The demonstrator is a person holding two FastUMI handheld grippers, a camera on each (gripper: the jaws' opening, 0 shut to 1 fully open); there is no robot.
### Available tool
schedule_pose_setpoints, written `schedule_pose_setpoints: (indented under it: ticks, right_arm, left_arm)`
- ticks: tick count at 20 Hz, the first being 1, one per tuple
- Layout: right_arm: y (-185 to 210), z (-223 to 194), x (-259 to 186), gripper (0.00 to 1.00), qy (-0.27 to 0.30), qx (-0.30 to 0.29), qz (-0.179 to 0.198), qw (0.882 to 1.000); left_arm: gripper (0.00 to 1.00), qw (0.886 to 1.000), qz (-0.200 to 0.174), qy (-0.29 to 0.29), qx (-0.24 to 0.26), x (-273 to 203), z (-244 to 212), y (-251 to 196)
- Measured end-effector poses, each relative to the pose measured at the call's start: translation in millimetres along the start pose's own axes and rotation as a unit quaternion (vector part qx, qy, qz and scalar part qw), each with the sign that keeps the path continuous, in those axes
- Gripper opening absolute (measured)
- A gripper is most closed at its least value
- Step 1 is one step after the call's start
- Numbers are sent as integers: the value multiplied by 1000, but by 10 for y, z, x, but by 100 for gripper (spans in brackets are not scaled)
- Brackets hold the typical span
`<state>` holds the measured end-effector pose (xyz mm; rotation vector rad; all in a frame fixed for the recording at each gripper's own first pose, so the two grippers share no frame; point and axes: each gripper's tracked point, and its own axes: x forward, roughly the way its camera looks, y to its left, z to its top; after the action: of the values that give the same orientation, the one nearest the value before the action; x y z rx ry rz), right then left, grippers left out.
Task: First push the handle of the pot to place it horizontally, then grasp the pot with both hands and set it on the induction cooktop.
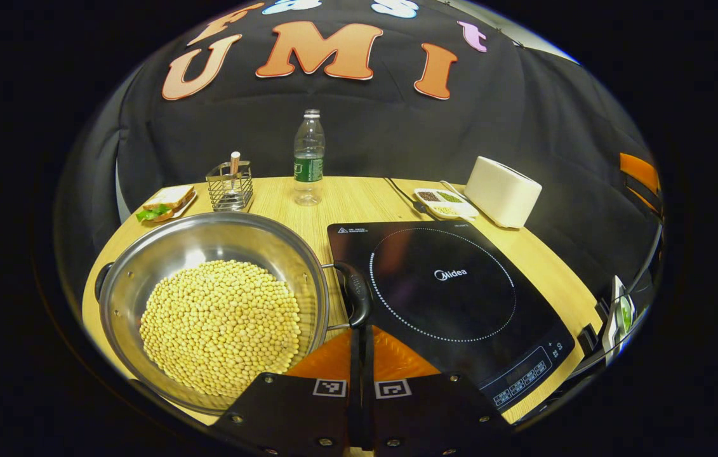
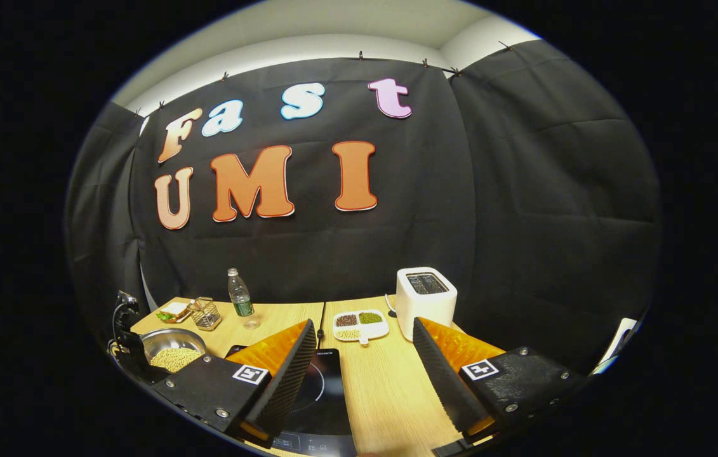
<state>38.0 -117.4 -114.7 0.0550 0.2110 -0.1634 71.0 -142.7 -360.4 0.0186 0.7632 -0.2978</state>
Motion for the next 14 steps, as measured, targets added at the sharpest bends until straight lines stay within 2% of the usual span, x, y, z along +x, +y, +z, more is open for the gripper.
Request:
schedule_pose_setpoints:
  ticks: [5, 10, 14]
  right_arm:
    - [48, 51, -57, 95, -4, -3, 2, 1000]
    - [233, 150, -157, 95, -14, -6, 8, 1000]
    - [500, 210, -224, 95, -20, -11, 21, 1000]
  left_arm:
    - [4, 1000, 1, -9, 1, -46, 87, 16]
    - [2, 998, -4, -63, 8, -392, 425, 63]
    - [2, 991, 24, -128, 24, -820, 778, 402]
